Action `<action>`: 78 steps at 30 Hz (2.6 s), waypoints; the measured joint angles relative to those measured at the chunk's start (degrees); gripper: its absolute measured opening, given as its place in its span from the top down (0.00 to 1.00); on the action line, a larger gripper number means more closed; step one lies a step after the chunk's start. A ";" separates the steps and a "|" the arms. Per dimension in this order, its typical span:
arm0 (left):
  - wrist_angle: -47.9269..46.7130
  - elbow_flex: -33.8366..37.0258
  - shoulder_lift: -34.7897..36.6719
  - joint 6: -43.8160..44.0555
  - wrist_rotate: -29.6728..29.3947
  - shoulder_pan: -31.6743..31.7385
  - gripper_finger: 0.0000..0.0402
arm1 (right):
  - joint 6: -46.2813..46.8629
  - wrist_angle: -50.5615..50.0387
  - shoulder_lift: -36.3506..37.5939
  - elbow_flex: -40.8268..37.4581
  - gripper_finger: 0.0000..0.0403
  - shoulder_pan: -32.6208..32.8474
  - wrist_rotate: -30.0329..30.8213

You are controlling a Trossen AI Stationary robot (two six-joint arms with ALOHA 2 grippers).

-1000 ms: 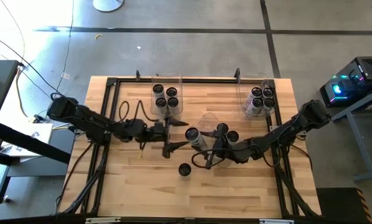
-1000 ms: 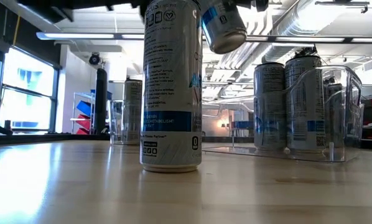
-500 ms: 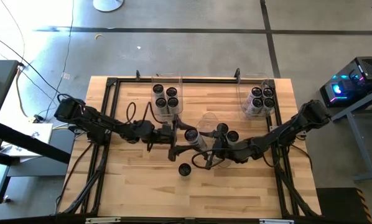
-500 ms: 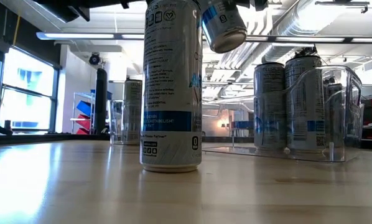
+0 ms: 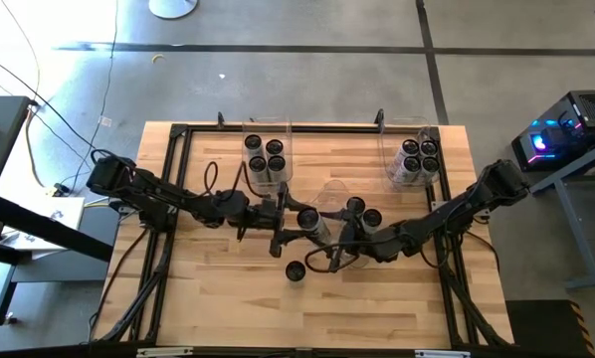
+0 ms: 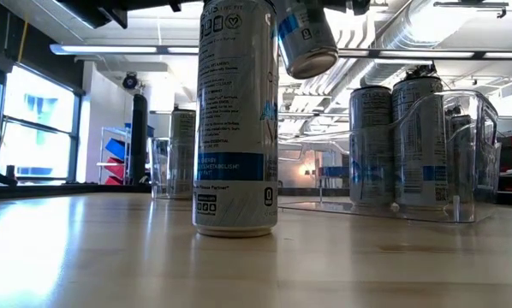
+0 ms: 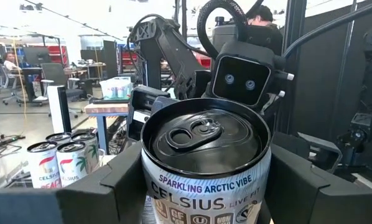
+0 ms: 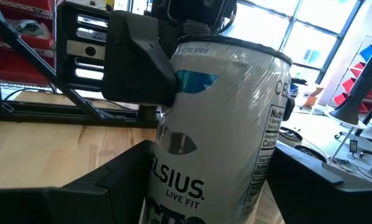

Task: Sort soda cans
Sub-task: Remove the white/blue soda can from the transparent bin

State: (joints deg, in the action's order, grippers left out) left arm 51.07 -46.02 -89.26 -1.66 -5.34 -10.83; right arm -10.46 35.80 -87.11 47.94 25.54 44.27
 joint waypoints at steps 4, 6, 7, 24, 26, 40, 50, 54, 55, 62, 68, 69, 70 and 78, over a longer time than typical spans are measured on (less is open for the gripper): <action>-0.22 0.00 -0.04 -0.15 0.15 0.00 0.41 | -0.03 -1.23 0.04 0.04 0.31 -0.02 -0.41; -0.48 0.00 -0.04 -0.59 0.26 0.00 0.41 | -1.82 -1.32 0.04 0.09 0.30 -0.02 -0.24; -0.55 0.00 -0.04 -0.82 0.34 0.00 0.41 | -2.42 -1.28 0.04 0.09 0.30 -0.02 -0.01; -2.62 0.00 0.26 -1.62 -0.93 0.31 0.41 | 8.55 -6.07 0.06 0.09 0.15 -3.19 -5.39; -4.35 0.00 1.31 -1.61 -1.81 0.28 0.41 | 7.17 -6.89 0.43 0.09 0.13 -3.12 -4.32; -32.01 -0.11 16.81 -2.41 -17.86 -2.26 0.41 | 14.20 -20.56 5.93 0.02 0.12 -2.84 0.22; -40.26 11.95 27.26 10.28 -28.74 -10.22 0.41 | 15.63 -20.54 6.01 0.00 0.12 -0.38 -0.37; -38.40 18.16 27.83 15.50 -29.48 -14.24 0.41 | 18.08 -20.45 5.92 0.00 0.12 -0.28 -4.97; -36.86 19.55 27.45 16.13 -30.05 -15.37 0.41 | 18.72 -20.36 5.79 0.00 0.12 -0.28 -6.65; -26.86 24.47 23.50 16.06 -36.41 -21.17 0.41 | 20.10 -17.34 2.85 -0.02 0.12 -0.28 -9.38; -24.12 24.61 19.00 16.44 -37.24 -21.95 0.41 | 20.09 -14.41 0.41 -0.02 0.12 -0.28 -10.30; -23.97 24.61 18.25 16.48 -37.17 -21.94 0.41 | 20.07 -14.29 0.14 -0.02 0.12 -0.28 -10.69; -23.91 24.63 17.67 16.53 -37.24 -21.92 0.39 | 20.09 -14.10 -0.06 -0.02 0.12 -0.28 -11.50; -23.28 24.55 15.77 18.16 -37.26 -21.92 0.22 | 18.11 -11.33 -0.31 -0.02 0.12 -0.28 -21.20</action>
State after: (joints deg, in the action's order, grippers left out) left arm 27.79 -21.47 -73.49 16.50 -42.60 -32.75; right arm 7.65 24.48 -87.42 47.92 25.26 23.07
